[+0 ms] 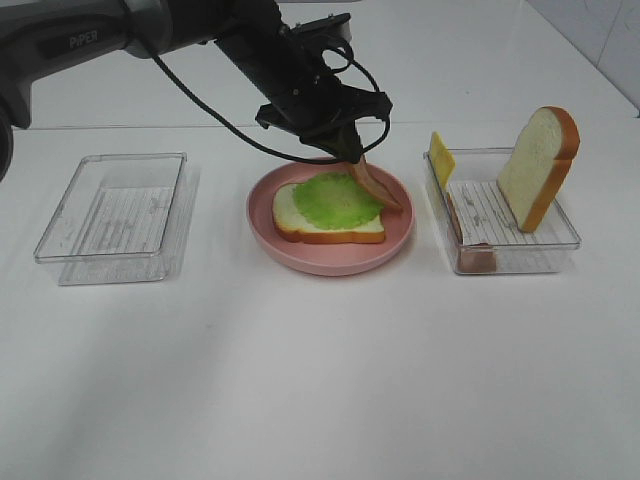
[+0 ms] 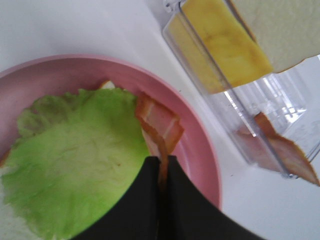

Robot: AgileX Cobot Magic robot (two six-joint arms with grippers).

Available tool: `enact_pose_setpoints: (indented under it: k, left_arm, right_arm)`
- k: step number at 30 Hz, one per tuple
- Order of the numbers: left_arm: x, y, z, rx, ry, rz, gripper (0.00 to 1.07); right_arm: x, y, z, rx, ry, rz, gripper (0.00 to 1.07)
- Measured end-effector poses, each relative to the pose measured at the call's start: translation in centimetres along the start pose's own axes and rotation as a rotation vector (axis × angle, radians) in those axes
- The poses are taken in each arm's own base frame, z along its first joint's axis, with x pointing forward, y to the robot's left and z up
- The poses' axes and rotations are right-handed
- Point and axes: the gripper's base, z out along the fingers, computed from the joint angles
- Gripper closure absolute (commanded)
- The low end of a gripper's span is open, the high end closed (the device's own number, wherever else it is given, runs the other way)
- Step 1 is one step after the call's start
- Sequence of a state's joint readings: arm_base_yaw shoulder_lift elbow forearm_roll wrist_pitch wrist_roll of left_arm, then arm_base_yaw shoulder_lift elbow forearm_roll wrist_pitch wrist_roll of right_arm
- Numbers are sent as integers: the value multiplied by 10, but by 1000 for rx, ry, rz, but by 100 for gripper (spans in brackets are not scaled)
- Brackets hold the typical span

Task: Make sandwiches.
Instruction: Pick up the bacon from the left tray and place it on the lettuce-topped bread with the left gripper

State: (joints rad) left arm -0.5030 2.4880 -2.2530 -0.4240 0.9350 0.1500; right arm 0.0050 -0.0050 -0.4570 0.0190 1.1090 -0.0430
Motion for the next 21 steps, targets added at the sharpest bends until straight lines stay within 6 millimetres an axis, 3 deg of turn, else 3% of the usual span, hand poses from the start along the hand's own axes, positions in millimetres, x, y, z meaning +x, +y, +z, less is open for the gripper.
enact_pose_setpoints:
  k: [7, 21]
  left_arm:
    - [6, 10, -1, -107, 72, 81, 107]
    - [7, 14, -1, -152, 87, 112, 107]
  right_arm:
    - [0, 0, 0, 0, 0, 0, 15]
    - [0, 0, 0, 0, 0, 0, 15]
